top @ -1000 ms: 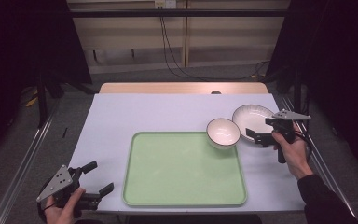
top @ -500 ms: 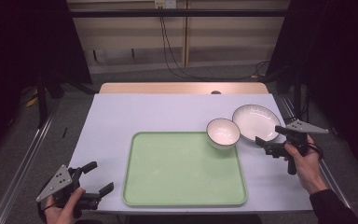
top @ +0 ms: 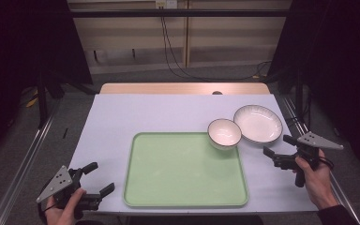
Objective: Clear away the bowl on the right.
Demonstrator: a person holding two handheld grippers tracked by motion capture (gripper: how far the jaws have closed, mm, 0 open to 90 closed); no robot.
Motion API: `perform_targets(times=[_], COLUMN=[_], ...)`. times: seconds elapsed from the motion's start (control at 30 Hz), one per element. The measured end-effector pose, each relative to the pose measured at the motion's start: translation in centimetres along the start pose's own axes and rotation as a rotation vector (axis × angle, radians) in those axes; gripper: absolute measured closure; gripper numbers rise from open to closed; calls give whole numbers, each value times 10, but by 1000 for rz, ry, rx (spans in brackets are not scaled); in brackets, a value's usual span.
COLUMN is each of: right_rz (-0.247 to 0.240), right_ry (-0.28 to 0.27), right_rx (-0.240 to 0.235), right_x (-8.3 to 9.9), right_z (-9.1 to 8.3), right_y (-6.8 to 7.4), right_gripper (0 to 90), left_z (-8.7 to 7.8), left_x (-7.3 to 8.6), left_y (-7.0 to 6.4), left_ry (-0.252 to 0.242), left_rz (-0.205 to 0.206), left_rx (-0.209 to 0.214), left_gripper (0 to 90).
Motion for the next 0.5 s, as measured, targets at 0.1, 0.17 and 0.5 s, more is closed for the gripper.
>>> perform_targets(times=[0.1,0.17,0.5], right_rz=[2,15,17], right_ry=[-3,-3,-27], right_rx=[-8,-18,-17], right_x=[4,6,23], right_z=[-4,-7,-23], right_y=[3,6,19], right_gripper=[26,26,26], left_z=[0,0,-1], left_x=[0,0,-1], left_y=[0,0,2], left_ry=[-1,-1,-8], left_rz=[-4,-14,-8], left_rx=[3,4,-2], left_gripper=[13,13,13])
Point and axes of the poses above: each handheld gripper's, and its own axes: z roughly forward along the jaws, x roughly out of its underside, y roughly to its left, the point moved 4 cm from there along z, roughly forward along the jaws, and after that the axes turned 12 degrees about -x, right-handed, at the moved point
